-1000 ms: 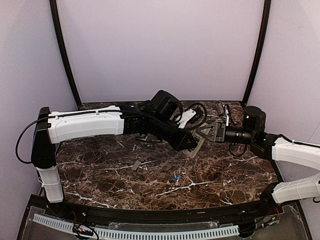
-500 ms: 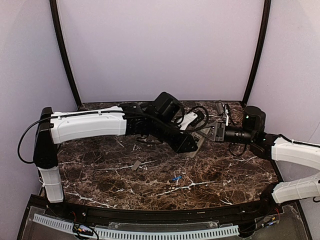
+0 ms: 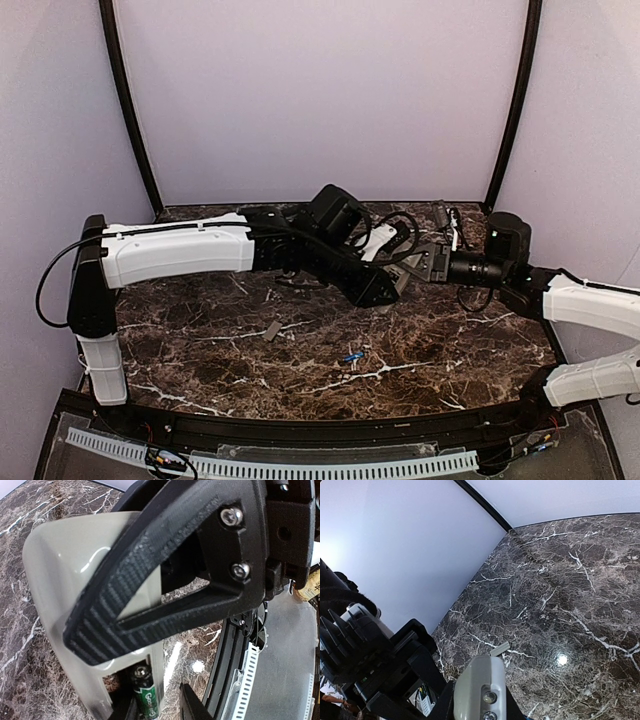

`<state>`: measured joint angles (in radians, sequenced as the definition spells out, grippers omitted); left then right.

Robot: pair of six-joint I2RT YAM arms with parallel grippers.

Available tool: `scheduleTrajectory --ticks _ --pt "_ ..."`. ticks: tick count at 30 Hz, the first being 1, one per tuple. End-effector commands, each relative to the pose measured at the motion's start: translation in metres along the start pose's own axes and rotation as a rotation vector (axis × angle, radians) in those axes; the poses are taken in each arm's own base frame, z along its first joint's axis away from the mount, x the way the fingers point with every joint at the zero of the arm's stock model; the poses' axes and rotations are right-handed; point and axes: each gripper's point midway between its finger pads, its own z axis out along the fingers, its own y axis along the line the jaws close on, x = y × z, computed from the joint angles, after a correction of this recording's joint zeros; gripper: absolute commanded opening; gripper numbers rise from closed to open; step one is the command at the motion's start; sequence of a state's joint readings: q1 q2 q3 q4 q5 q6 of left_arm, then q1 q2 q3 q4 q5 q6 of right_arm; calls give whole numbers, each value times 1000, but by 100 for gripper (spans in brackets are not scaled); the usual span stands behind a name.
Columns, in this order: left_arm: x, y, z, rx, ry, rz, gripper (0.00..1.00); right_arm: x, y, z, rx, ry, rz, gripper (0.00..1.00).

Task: Load the batteries into the remote control
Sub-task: Load the battery into the battery compartment, then pick up the battery from the battery compartment.

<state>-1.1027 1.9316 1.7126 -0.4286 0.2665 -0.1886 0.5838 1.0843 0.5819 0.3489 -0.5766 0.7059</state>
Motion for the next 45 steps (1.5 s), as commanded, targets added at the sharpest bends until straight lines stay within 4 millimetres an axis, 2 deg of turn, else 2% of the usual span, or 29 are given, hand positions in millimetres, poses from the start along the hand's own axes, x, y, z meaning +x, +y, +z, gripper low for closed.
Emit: scheduleTrajectory --ticks 1,7,16,20,25,33,38,45 --pt "71 28 15 -109 238 -76 30 -62 70 -22 -198 -225 -135 0" --pt "60 42 6 -168 190 -88 32 -56 56 -20 -149 -215 -86 0" --pt "46 46 0 -202 138 -71 32 -50 44 -19 -116 -216 -31 0" --pt "38 41 -8 -183 108 -58 32 -48 40 -18 -109 -209 -27 0" --pt "22 32 -27 -156 39 -51 32 -44 37 -17 -107 -197 -27 0" --pt "25 33 -35 -115 53 -93 27 -41 37 -16 -111 -183 -28 0" --pt "28 30 -34 -95 64 -95 26 -36 26 -12 -85 -171 -4 0" --pt "18 25 -41 -82 39 -87 24 -25 11 -7 -56 -153 32 0"
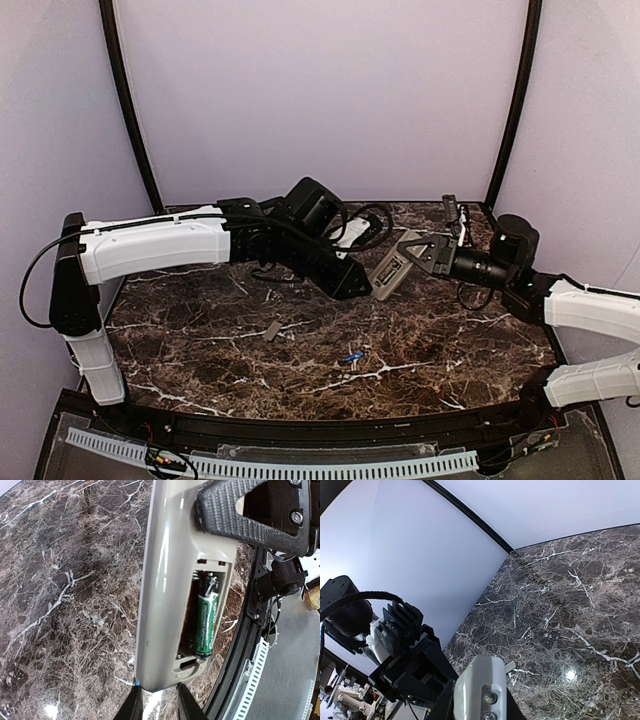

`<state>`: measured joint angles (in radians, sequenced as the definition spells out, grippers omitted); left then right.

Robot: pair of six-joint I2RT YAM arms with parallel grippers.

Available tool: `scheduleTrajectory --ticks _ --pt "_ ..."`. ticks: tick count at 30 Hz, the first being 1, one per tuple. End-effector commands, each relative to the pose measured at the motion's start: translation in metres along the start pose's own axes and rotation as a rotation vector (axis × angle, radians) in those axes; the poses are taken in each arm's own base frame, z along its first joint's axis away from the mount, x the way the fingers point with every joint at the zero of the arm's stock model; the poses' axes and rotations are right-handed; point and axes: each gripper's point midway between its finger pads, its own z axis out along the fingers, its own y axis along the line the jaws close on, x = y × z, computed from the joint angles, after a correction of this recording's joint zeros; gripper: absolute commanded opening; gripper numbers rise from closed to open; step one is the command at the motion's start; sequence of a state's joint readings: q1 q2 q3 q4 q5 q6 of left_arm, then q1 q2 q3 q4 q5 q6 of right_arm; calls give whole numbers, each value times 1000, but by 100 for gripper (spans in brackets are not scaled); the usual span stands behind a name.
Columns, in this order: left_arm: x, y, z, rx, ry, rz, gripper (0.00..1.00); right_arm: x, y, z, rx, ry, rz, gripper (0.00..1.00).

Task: Load the batteries into the remote control
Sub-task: Pick up the battery from the battery compartment.

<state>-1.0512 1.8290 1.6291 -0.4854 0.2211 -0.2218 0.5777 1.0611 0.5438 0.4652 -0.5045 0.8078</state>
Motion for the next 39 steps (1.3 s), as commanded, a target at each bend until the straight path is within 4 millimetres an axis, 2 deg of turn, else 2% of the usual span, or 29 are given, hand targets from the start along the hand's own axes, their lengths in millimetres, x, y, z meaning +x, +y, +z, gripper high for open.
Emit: scheduleTrajectory --ticks 1,6,9,12,14,18,23,39 --pt "6 -3 -9 4 25 -7 24 -4 8 0 -52 -35 -11 0" --pt "6 -7 -13 25 13 3 29 9 -7 6 -40 -9 28 0" --pt "5 -2 -18 4 2 -4 34 17 -15 11 -46 8 48 0" --pt "1 5 -30 2 -35 -20 42 22 -20 15 -56 17 62 0" --pt "6 6 -28 5 -27 -13 45 25 -23 18 -66 25 70 0" --pt "13 2 -19 45 5 -19 39 29 -23 25 -92 38 82 0" --pt "8 -4 -14 83 -1 -30 30 33 -20 30 -94 52 78 0" --pt "12 -7 5 105 51 -34 26 41 -19 39 -61 92 66 0"
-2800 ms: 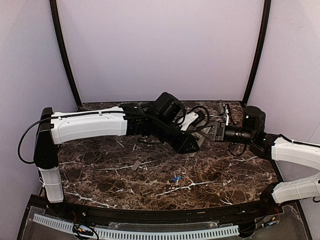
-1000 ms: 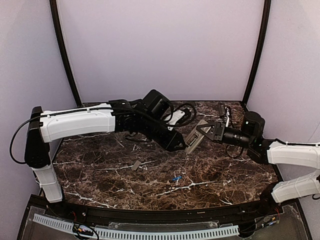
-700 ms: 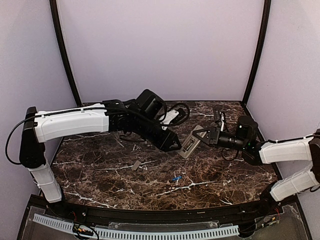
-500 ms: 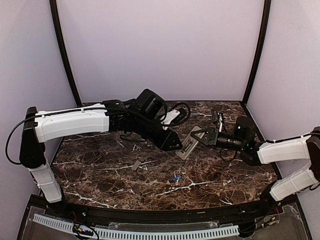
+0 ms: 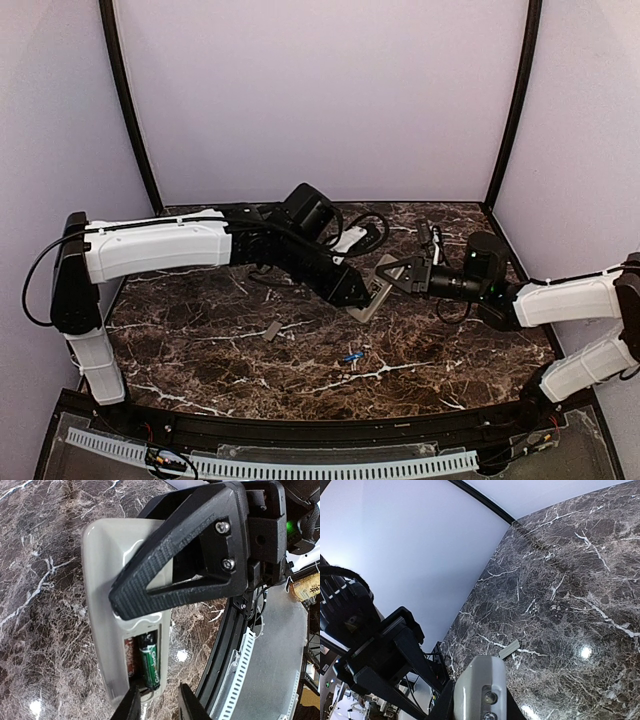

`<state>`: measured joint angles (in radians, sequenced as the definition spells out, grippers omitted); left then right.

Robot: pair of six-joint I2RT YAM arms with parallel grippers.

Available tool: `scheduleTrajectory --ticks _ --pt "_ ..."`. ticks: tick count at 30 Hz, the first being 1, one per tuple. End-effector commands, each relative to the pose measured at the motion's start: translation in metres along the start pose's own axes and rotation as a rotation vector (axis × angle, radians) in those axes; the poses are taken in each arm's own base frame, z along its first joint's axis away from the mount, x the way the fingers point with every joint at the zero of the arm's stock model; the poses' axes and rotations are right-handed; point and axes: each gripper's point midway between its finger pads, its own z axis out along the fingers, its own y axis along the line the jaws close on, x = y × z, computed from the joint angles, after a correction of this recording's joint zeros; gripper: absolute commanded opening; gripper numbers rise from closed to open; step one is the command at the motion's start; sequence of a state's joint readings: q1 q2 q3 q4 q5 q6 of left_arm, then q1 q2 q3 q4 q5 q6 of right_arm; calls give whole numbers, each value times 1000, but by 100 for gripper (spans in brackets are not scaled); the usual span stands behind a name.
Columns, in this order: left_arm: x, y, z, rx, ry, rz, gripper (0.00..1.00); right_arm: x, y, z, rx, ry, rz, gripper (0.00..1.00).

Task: Load the batteries into the remote control
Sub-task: Pick up the battery from the battery compartment.

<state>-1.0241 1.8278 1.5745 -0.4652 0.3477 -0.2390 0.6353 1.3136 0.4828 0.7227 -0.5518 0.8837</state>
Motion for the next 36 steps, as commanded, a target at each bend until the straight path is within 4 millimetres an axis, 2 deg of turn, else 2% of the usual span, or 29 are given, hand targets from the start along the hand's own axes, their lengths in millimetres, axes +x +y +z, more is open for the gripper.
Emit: scheduleTrajectory --ticks 1,8,19,29,36 --pt "-5 -4 0 0 3 13 26 -8 13 5 -26 -16 -36 0" --pt "-2 5 6 -36 27 11 24 -6 13 7 -18 -13 -32 0" --pt "3 6 15 -42 58 9 21 -7 16 9 -17 -13 -44 0" --pt "-2 5 15 -34 43 -1 17 -6 19 9 -26 -7 -47 0" --pt "-7 9 11 -60 31 4 20 -4 19 9 -28 0 -48 0"
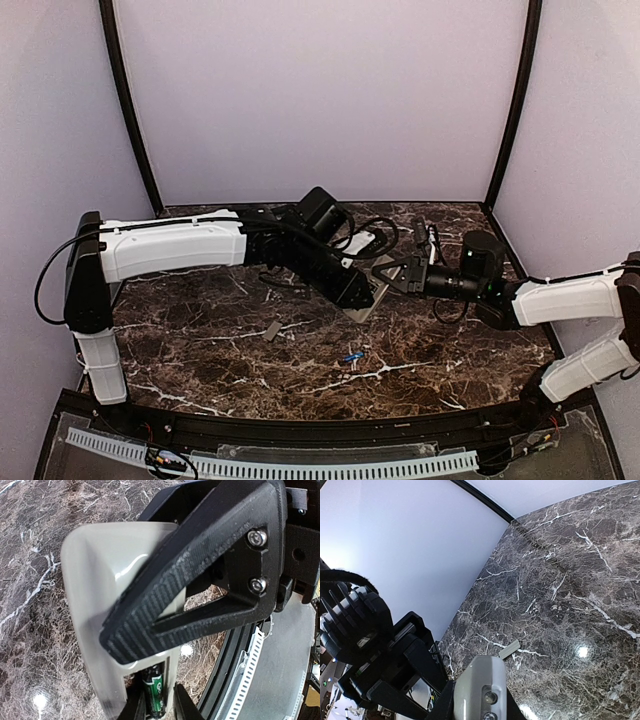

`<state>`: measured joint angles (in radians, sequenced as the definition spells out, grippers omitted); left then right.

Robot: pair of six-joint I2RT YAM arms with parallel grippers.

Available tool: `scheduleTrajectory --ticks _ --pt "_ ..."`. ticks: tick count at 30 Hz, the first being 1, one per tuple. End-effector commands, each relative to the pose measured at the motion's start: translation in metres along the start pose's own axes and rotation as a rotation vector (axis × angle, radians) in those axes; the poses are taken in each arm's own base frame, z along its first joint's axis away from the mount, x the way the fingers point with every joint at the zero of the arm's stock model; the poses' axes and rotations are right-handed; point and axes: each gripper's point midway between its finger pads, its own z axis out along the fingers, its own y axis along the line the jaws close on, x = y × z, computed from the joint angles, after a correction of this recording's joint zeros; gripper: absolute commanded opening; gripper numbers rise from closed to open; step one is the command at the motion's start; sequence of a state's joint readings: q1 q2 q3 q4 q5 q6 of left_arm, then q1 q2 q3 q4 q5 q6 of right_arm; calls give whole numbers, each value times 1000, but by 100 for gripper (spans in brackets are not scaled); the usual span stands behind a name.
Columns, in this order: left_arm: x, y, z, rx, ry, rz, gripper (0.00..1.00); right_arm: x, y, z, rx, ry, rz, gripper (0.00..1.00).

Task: Load the batteries into the remote control
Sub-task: Pick up the battery from the battery compartment.

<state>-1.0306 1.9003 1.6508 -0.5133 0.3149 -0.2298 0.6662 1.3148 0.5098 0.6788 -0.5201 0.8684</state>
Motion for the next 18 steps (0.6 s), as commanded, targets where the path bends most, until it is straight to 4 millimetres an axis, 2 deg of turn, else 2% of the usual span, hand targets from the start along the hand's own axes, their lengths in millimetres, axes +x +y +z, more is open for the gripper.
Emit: scheduleTrajectory --ticks 1,18 --pt "-5 1 -5 -23 -6 4 20 -6 15 2 -40 -10 -39 0" --pt "-8 3 -10 -26 -22 3 0 -7 17 2 -45 -8 -37 0"
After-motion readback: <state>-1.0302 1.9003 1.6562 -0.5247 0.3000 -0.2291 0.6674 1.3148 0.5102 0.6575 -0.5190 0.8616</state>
